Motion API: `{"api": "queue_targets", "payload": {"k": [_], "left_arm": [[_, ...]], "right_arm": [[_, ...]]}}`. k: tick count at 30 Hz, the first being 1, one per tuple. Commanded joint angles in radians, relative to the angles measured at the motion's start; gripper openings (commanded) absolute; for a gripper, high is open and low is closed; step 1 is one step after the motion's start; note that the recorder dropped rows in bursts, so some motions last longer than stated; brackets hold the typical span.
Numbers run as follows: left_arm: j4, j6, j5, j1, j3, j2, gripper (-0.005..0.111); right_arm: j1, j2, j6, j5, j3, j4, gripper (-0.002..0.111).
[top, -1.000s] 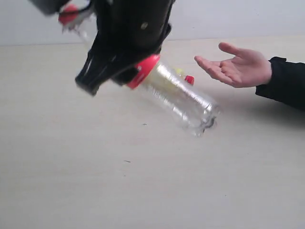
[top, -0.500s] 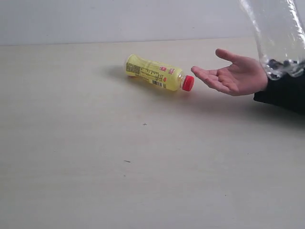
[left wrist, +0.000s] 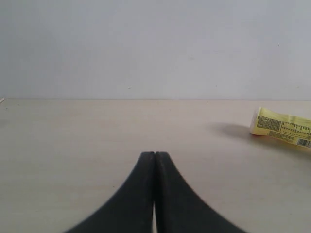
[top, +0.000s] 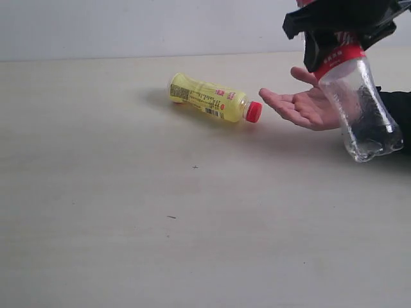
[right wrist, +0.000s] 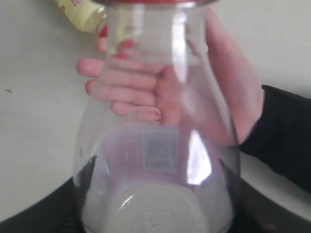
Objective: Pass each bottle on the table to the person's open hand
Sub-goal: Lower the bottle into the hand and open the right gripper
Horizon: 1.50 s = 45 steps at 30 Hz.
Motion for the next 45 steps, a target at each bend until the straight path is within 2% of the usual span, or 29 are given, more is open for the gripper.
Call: {"api": "queue_targets", "payload": {"k": [1, 16, 24, 26, 29, 34, 37, 45], "left_arm": [[-0.006, -0.003, 0.000, 0.003, 0.003, -0.007, 0.000], [-0.006, -0.003, 0.000, 0.003, 0.003, -0.007, 0.000], [-0.006, -0.003, 0.000, 0.003, 0.003, -0.007, 0.000], [-0.006, -0.003, 0.000, 0.003, 0.003, -0.007, 0.000], [-0.006, -0.003, 0.000, 0.003, 0.003, -0.007, 0.000], [-0.006, -0.003, 0.000, 0.003, 0.003, -0.007, 0.000], [-0.006, -0.003, 0.000, 0.003, 0.003, -0.007, 0.000], [-0.006, -0.003, 0.000, 0.003, 0.003, -0.007, 0.000]], "right_arm": [[-0.047, 0.107, -0.022, -0.046, -0.036, 0.038, 0.000], [-0.054, 0.460, -0.032, -0.004, -0.426, 0.014, 0.000], [-0.054, 0.521, 0.017, -0.006, -0.452, -0.032, 0.002], [-0.054, 0.521, 0.034, -0.007, -0.452, -0.048, 0.013], [-0.054, 0.521, 0.032, -0.007, -0.452, -0.048, 0.038], [-0.054, 0.521, 0.032, -0.012, -0.452, -0.048, 0.071], [-0.054, 0.521, 0.032, -0.016, -0.452, -0.048, 0.077], [-0.054, 0.482, 0.032, -0.091, -0.452, -0.044, 0.077]]}}
